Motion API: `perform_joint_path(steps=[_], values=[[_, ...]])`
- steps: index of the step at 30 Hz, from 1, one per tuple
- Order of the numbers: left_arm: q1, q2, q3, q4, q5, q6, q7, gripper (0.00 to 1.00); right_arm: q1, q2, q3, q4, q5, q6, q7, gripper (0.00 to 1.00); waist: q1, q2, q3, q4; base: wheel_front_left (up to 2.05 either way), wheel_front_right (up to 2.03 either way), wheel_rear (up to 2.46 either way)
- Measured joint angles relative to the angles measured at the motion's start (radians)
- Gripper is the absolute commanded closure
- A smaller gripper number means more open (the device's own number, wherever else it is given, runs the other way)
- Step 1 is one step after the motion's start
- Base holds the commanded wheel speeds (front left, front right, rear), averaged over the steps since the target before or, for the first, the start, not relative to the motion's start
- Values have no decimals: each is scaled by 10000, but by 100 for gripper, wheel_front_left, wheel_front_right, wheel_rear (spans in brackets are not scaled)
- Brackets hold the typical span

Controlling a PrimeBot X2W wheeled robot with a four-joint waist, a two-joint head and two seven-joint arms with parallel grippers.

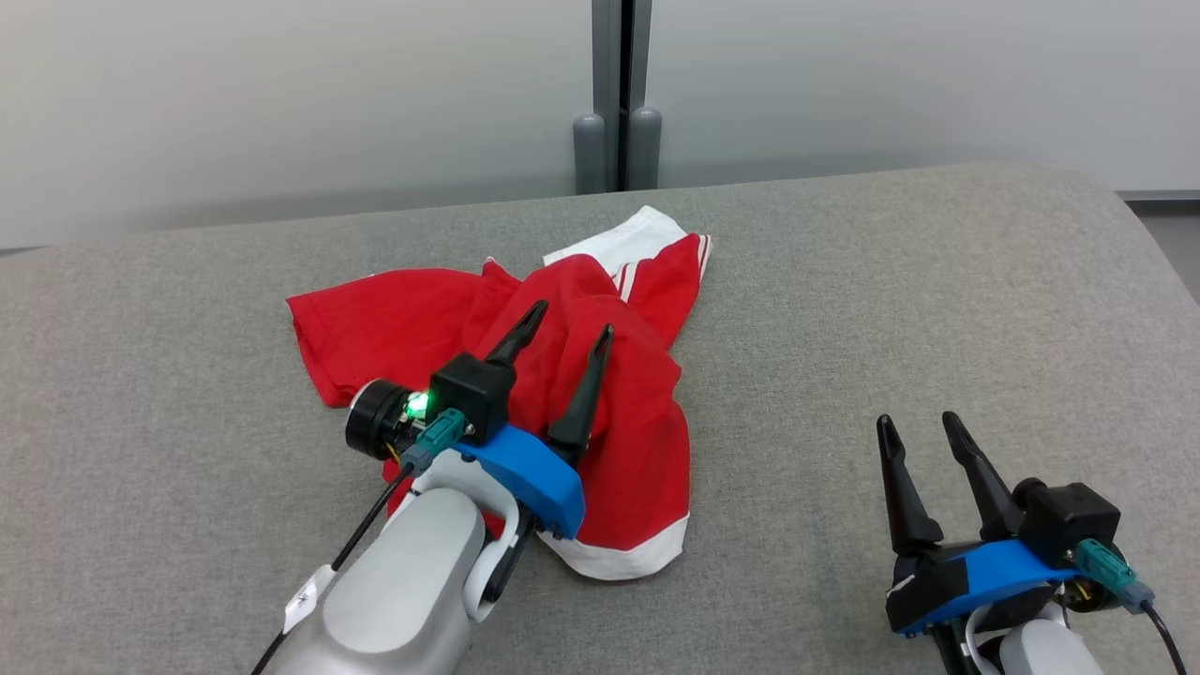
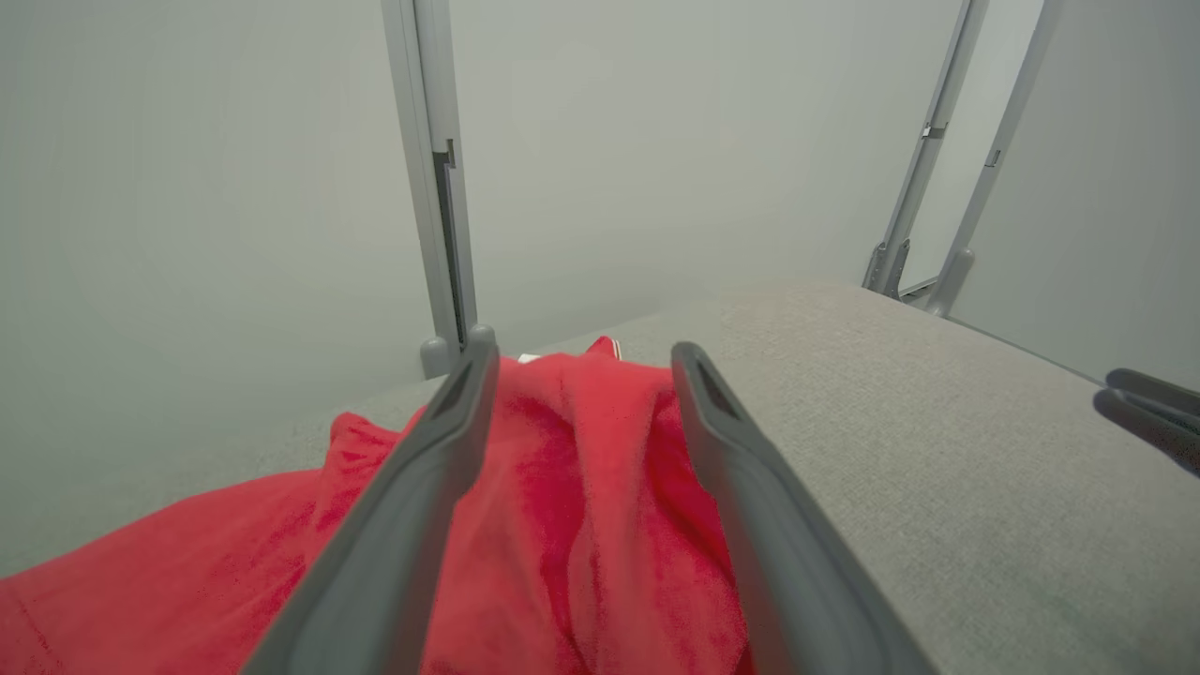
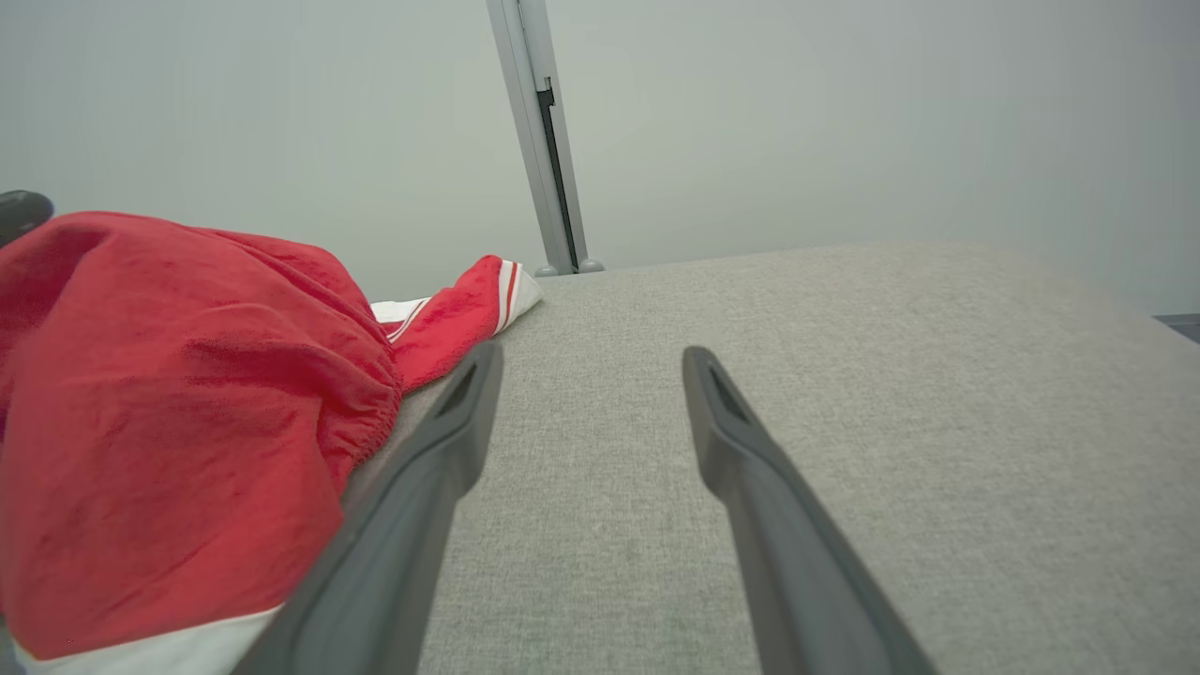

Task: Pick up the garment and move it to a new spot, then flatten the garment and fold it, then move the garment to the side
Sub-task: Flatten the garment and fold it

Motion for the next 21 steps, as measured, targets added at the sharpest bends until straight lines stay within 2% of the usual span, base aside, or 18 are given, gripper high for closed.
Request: perform_joint_path(steps=[5,10,17,21], values=[[126,10,1087,-1434,437,82,-12,0,56,2,-148,-2,-96,0,0,0,-1,-1,-155,141,0,0,0],[968,341,2441,-2740,1026,311,-12,0,146,2,-215,-40,-130,0,0,0,0,-1,-229,381,0,0,0],[2687,635,4560,-4527,2031,522,-12,0,198,4,-326,-186,-199,0,-2,0,0,-1,-294,727,0,0,0],[3902,556,5450,-5018,2556,410,-12,0,347,2,-349,-198,-257,0,0,0,-1,-1,-404,914,0,0,0]])
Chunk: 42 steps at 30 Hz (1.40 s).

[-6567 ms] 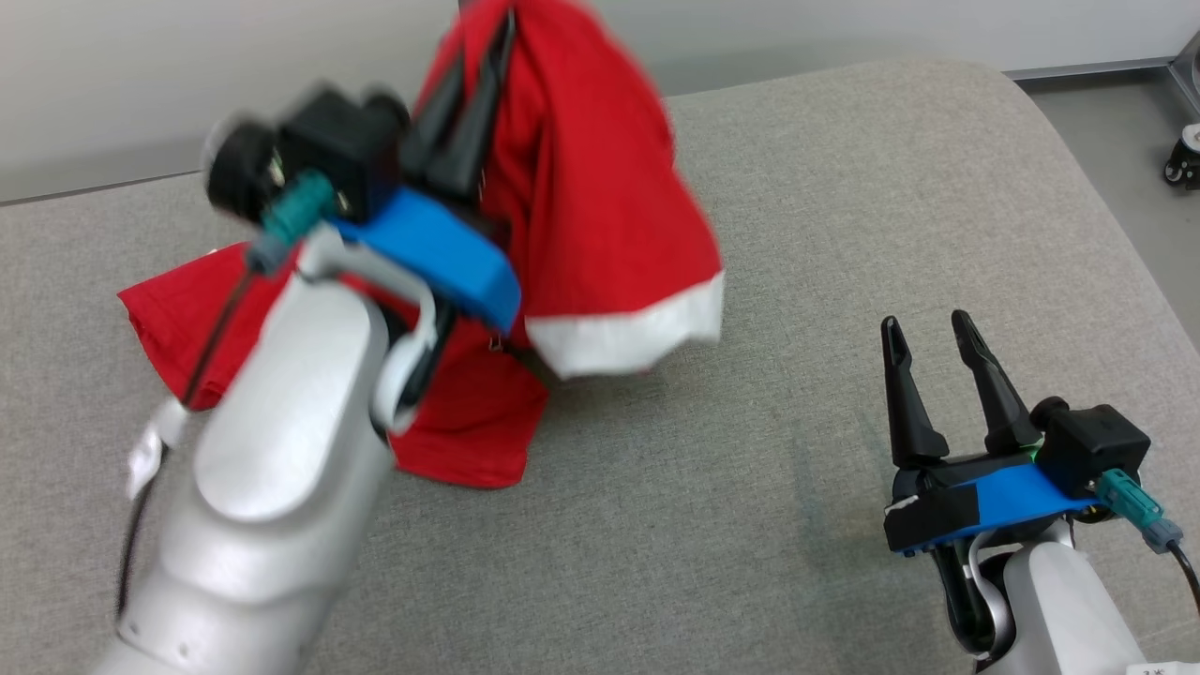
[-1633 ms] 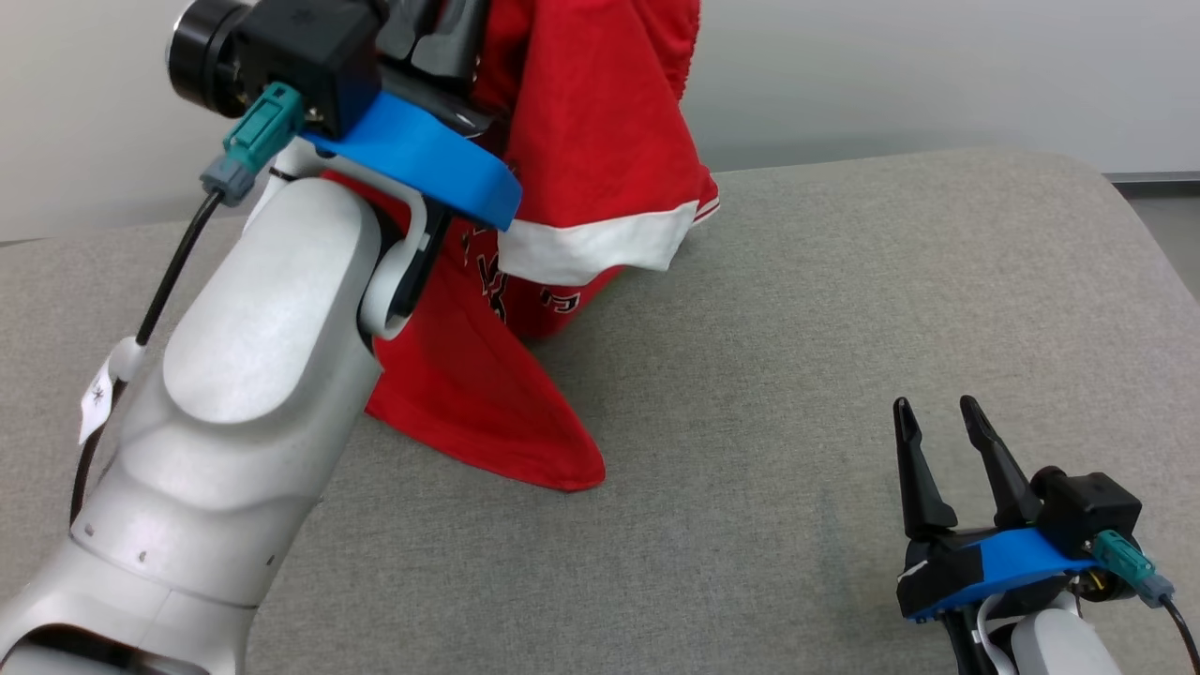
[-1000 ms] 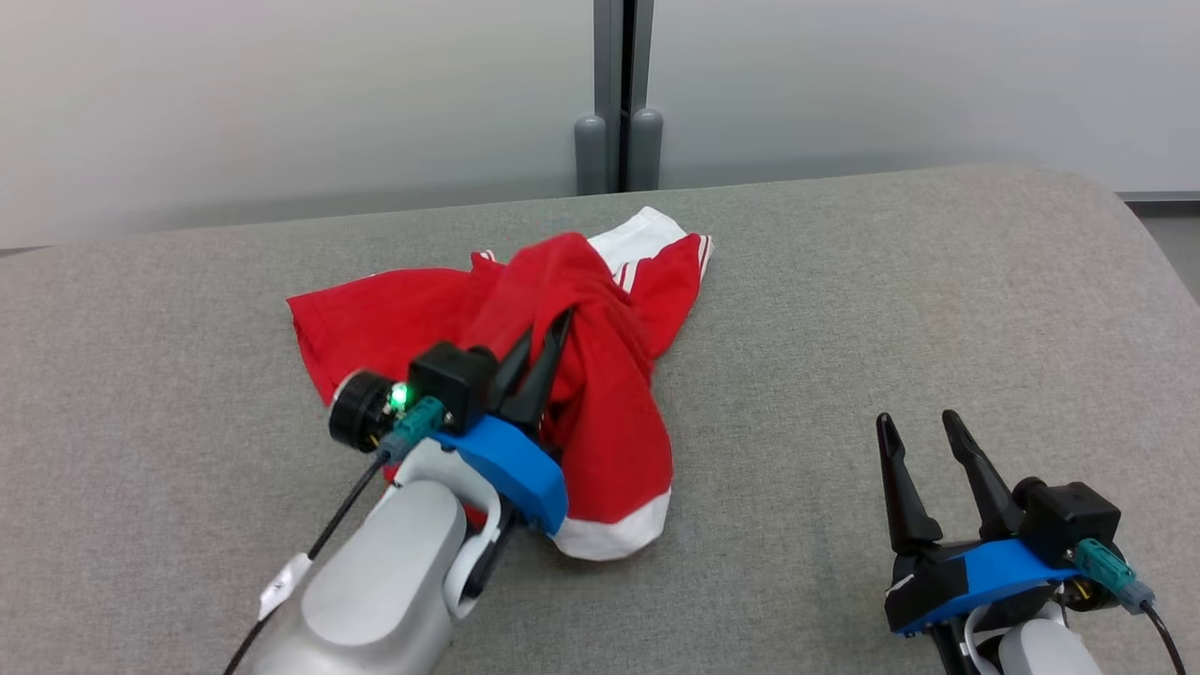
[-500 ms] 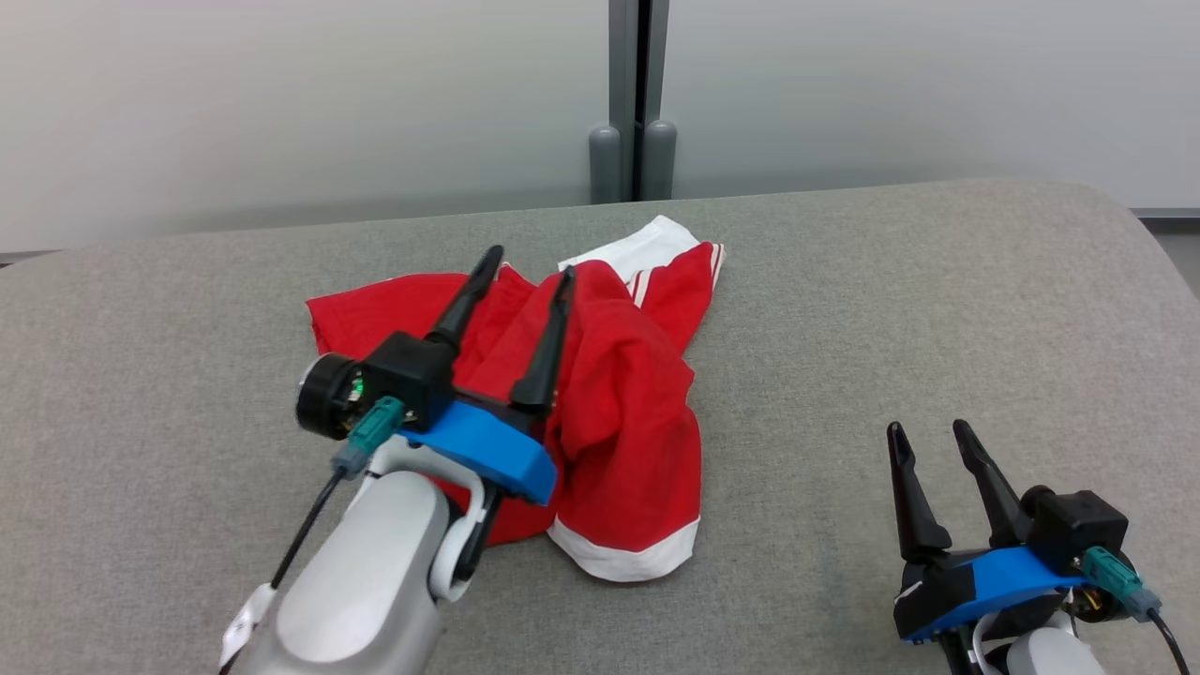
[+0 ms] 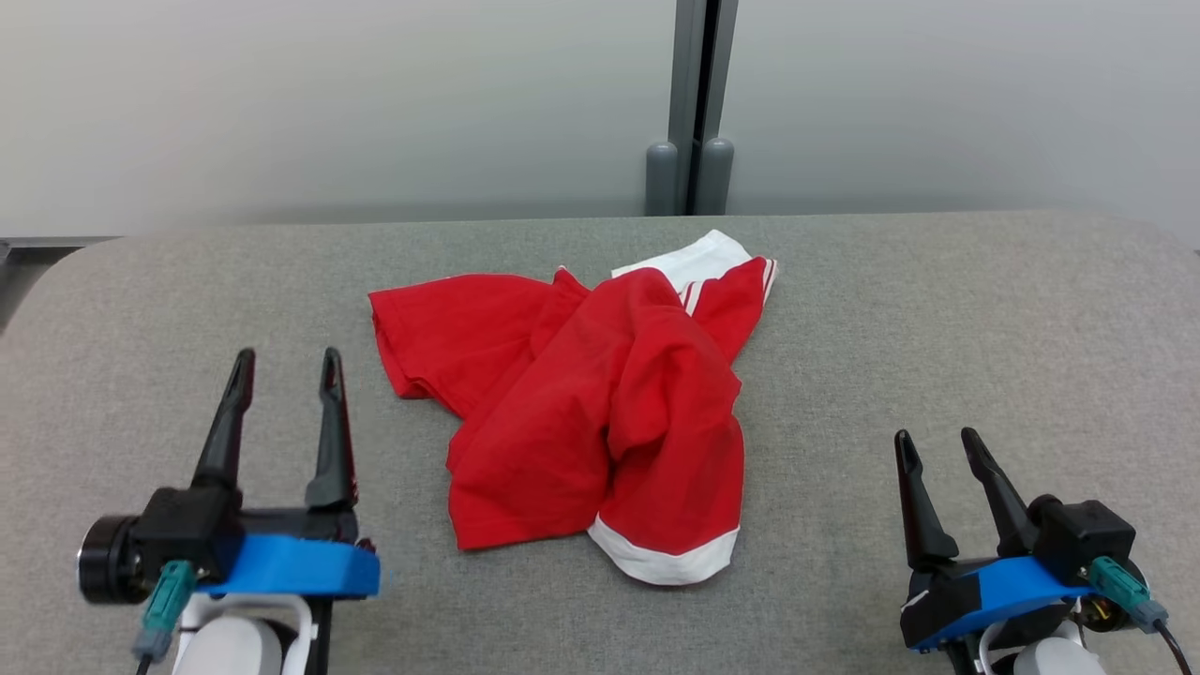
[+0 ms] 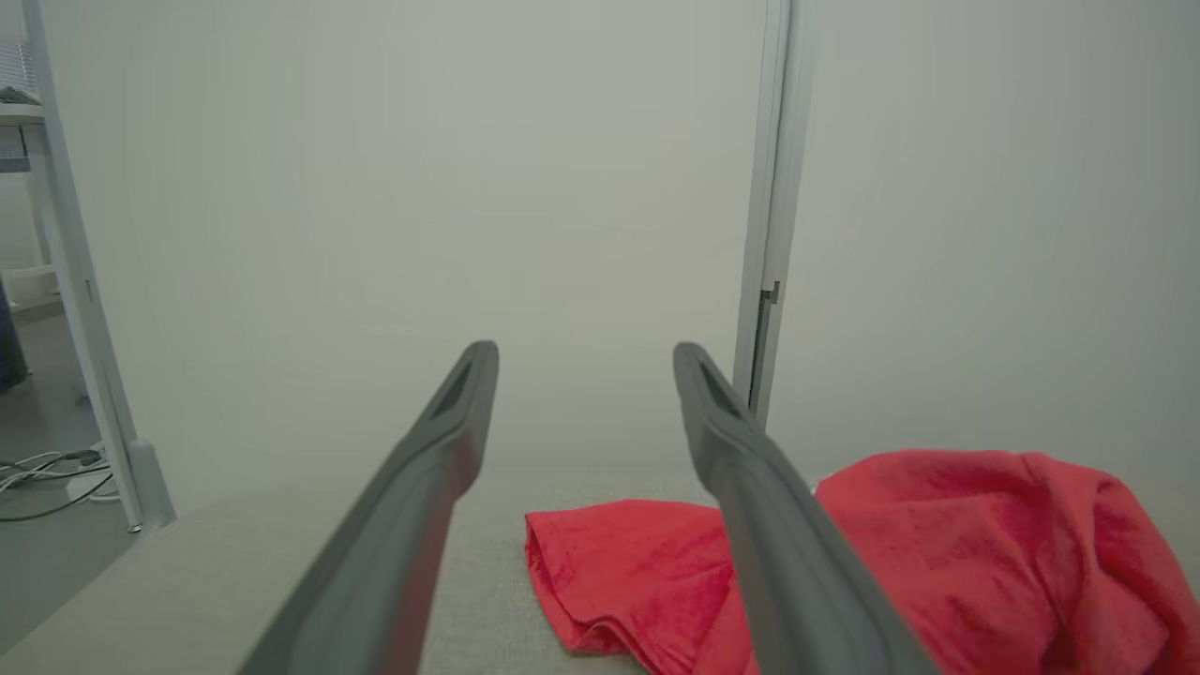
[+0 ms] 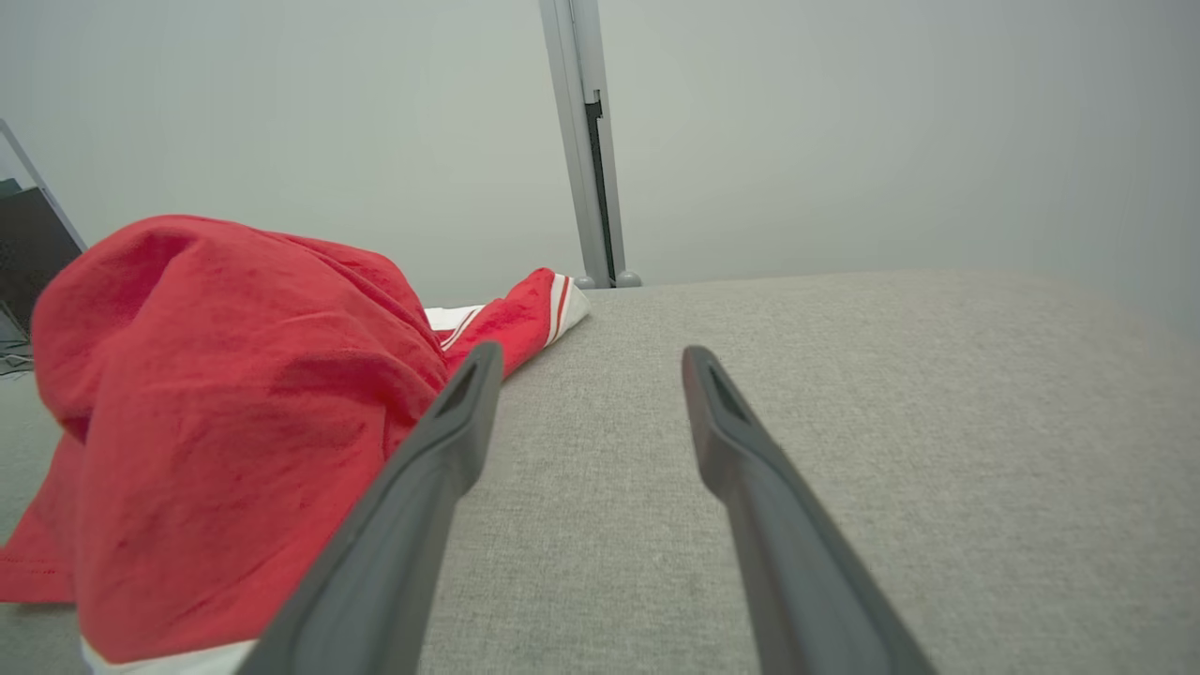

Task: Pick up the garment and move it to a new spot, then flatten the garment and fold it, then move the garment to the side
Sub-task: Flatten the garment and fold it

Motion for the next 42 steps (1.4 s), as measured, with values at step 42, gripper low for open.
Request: perform_joint_path(steps=[42], values=[[473,-792,192,2485,1047,-1181,2,0,226,4,362,320,-117,0,0,0,2,2,-128,-243,0,0,0]])
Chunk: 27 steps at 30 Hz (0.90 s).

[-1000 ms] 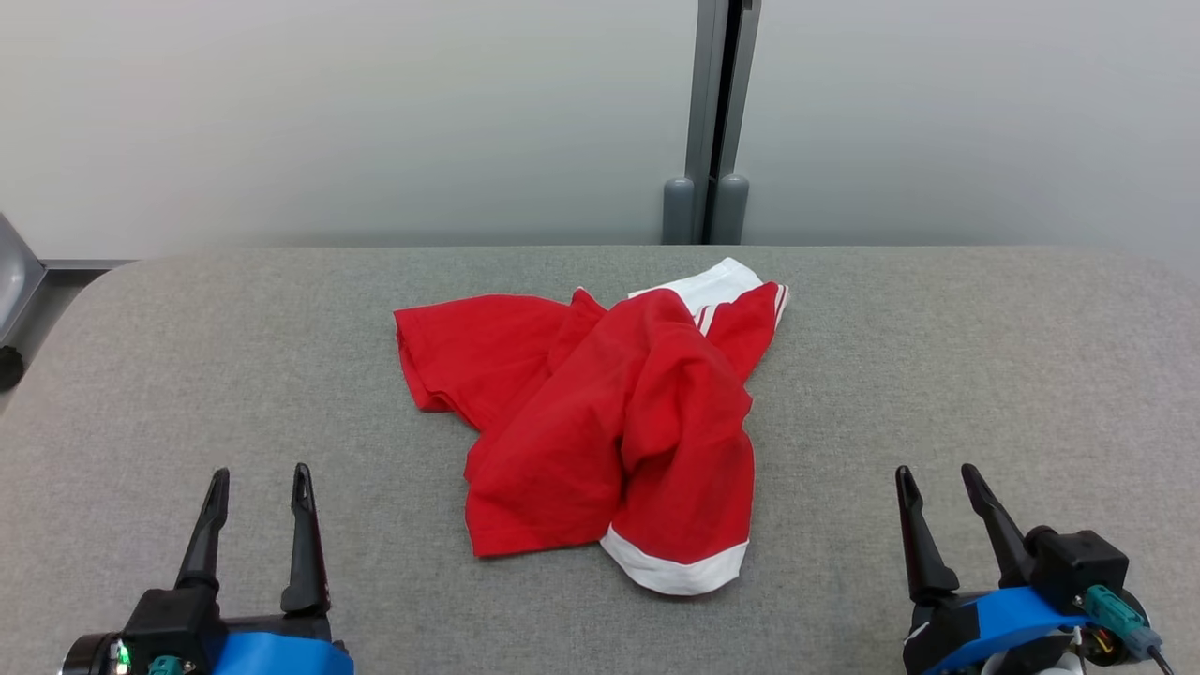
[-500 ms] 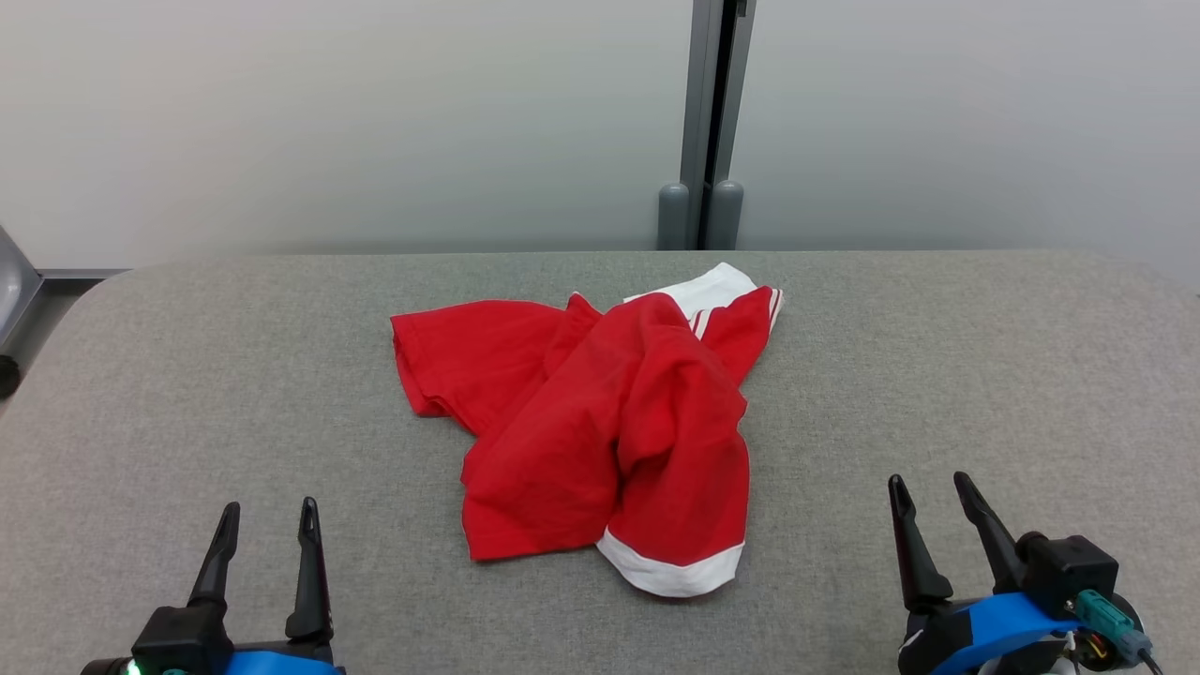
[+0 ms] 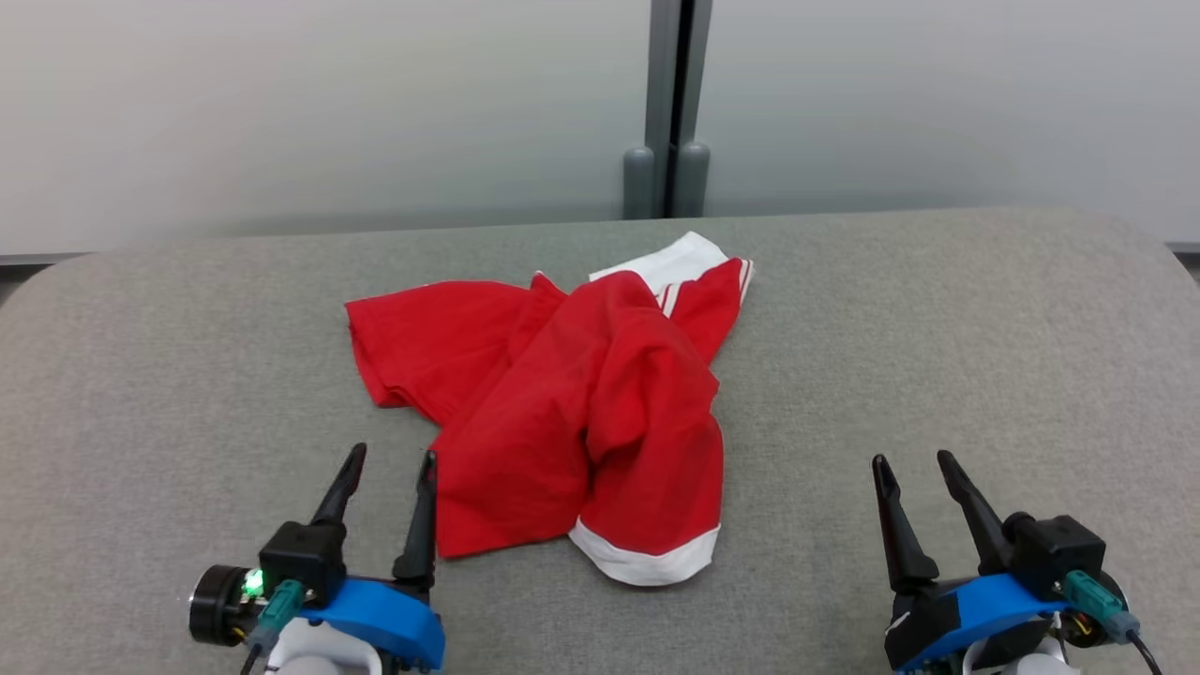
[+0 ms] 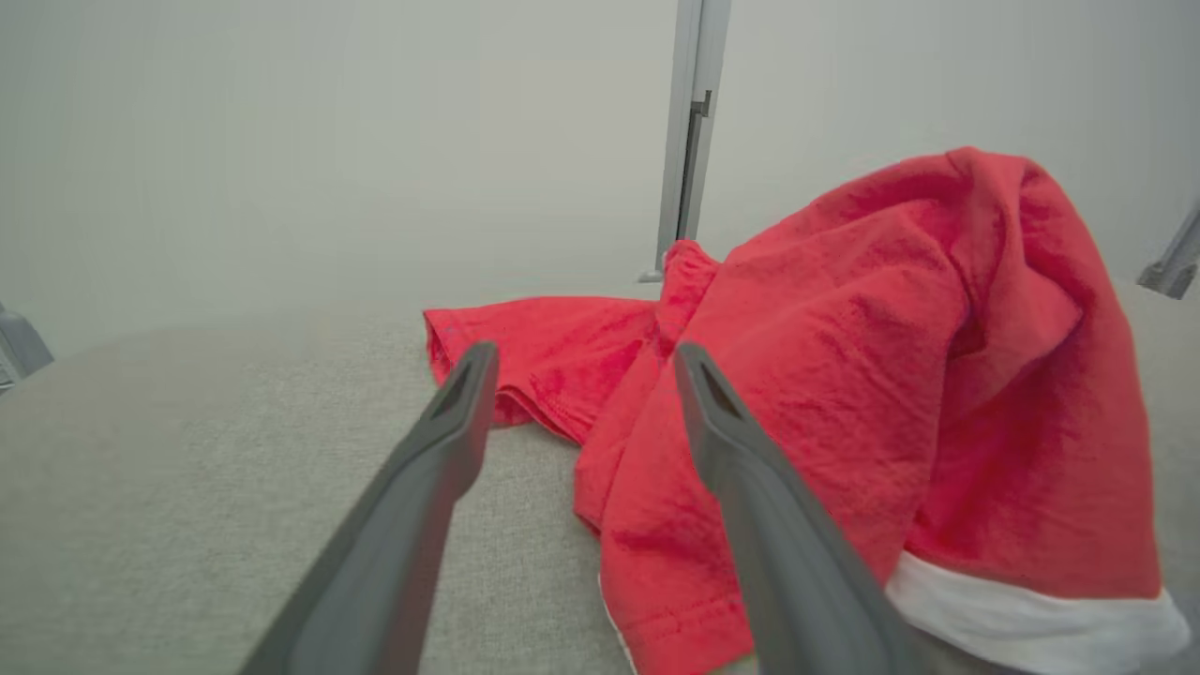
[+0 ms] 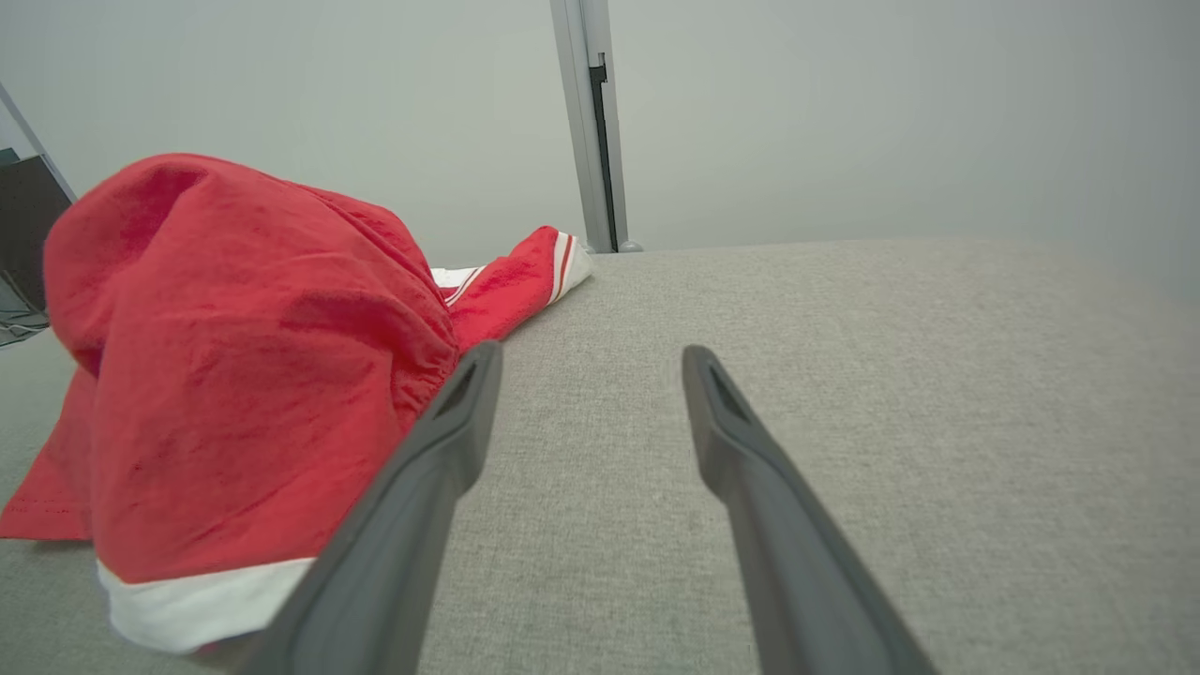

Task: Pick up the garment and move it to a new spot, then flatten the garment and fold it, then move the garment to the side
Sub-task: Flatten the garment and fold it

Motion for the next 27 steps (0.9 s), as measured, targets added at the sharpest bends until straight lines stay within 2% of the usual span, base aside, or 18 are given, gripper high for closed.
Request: perform_joint_path(steps=[9,19,20,21,22,27], values=[[-819,228,-901,2399,-633,-4,-2,0,-288,-2,2,-59,36,0,0,0,0,1,565,-499,0,0,0],[-1040,153,-807,3944,-1241,-4,-2,0,-426,-6,-54,-48,36,0,0,0,-1,0,668,-679,0,0,0],[-1073,128,-955,4044,-1325,-4,-2,16,-428,-6,-52,-50,36,0,0,0,-2,0,664,-680,0,0,0],[-1110,104,-1087,4163,-1400,-4,-2,81,-433,-4,-48,-50,36,0,0,0,-1,0,655,-678,0,0,0],[-1136,75,-1235,4228,-1503,-4,-2,100,-440,-4,-44,-52,35,0,0,0,-1,0,642,-673,0,0,0],[-1382,44,-1555,3967,-1900,-4,-2,100,-442,-4,-61,-65,19,0,0,0,-2,0,546,-610,0,0,0]])
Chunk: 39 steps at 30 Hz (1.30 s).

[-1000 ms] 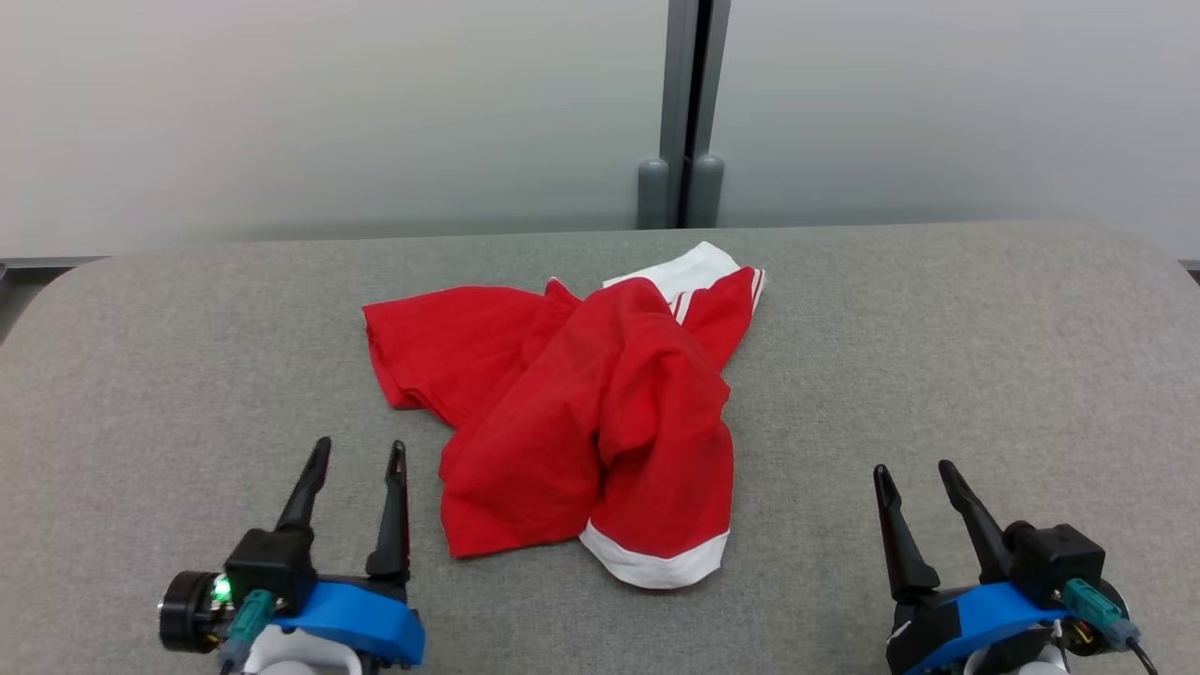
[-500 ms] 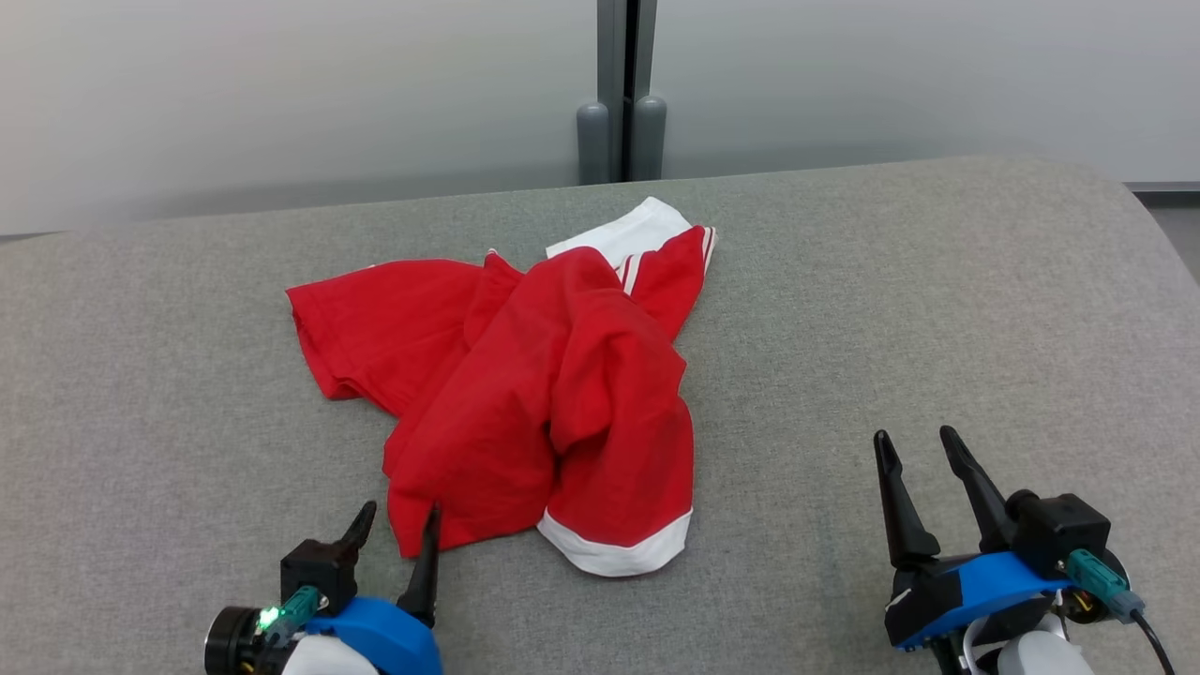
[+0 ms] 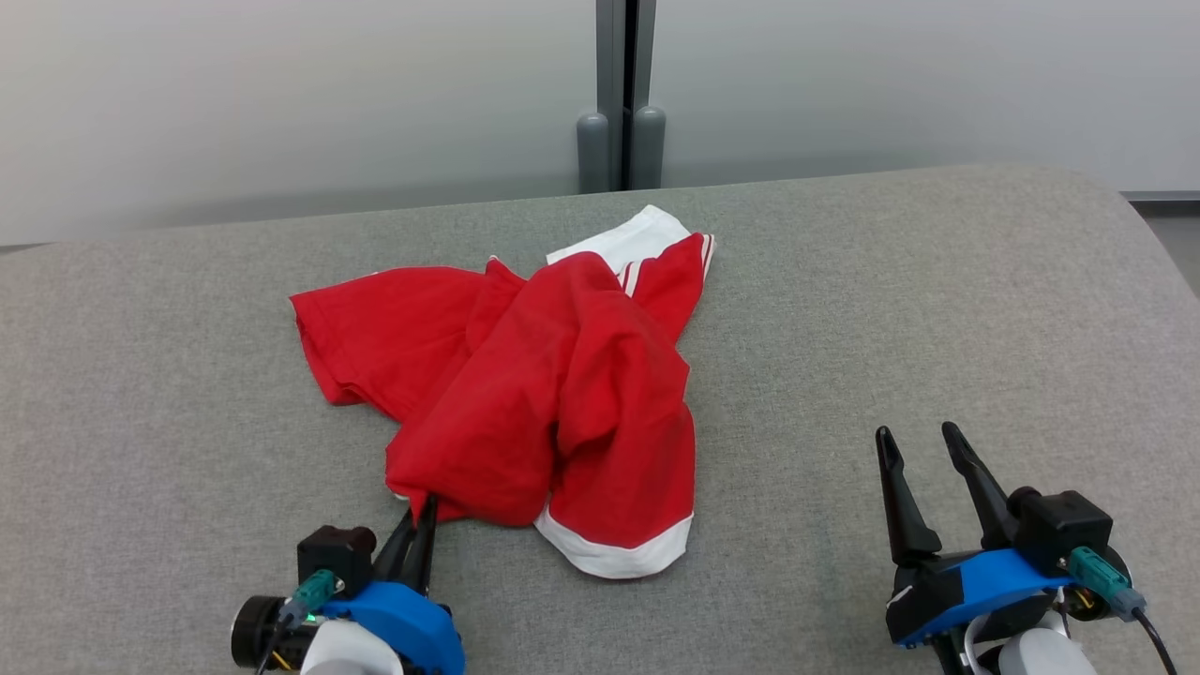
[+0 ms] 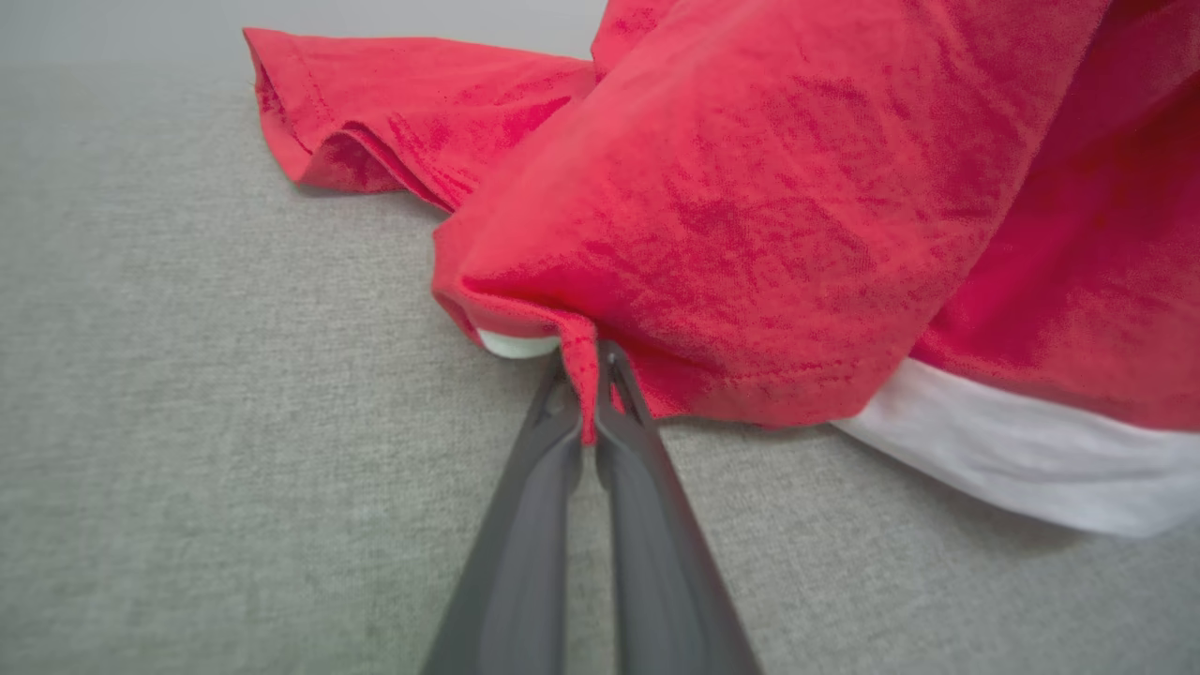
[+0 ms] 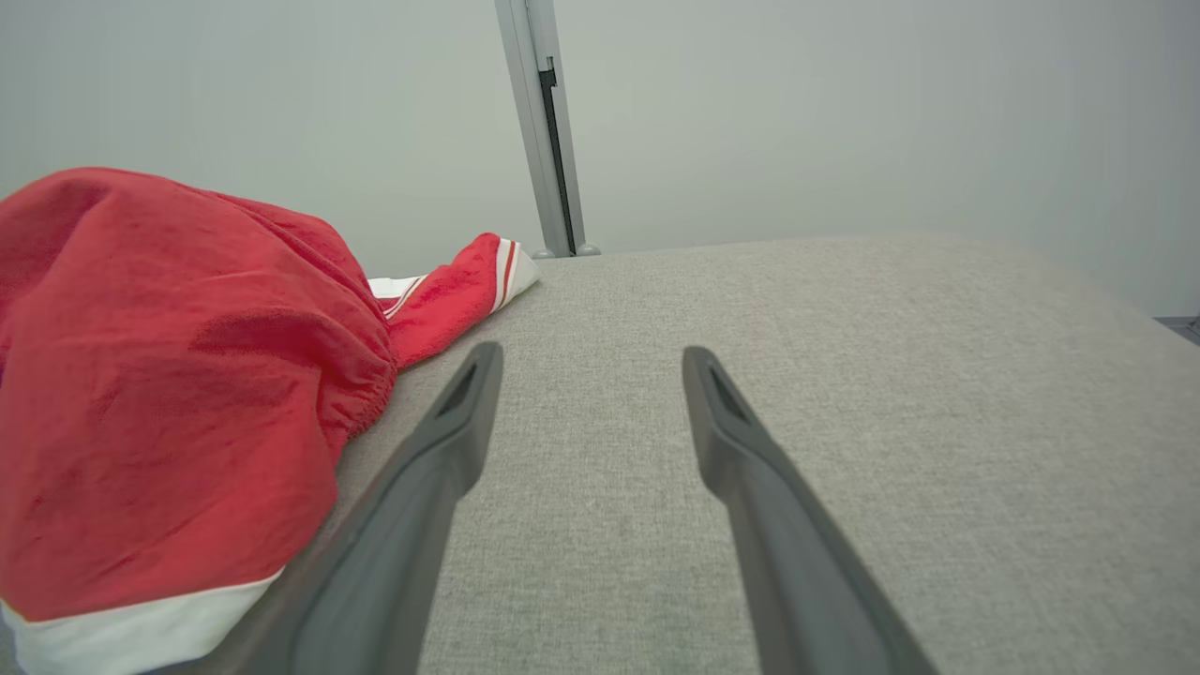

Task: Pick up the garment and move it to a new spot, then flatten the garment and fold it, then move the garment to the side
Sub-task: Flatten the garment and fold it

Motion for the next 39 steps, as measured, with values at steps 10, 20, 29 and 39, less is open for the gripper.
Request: perform_joint_path(steps=[10,20,29,39], values=[[-779,472,190,-2708,4,0,0,100,18,0,46,-19,31,0,0,0,0,-2,-283,14,0,0,0],[-4560,1254,-1181,-4132,-265,-2,2,100,56,0,40,-40,307,0,-2,0,0,-2,-292,-657,0,0,0],[-8198,970,-1904,-4339,-1085,-2,-2,100,243,-2,-142,-44,389,0,0,0,0,-2,-218,-1059,0,0,0],[-8837,1007,-1760,-3812,-1465,-2,0,100,237,-4,-222,-96,458,0,-2,0,0,-2,-150,-891,0,0,0]])
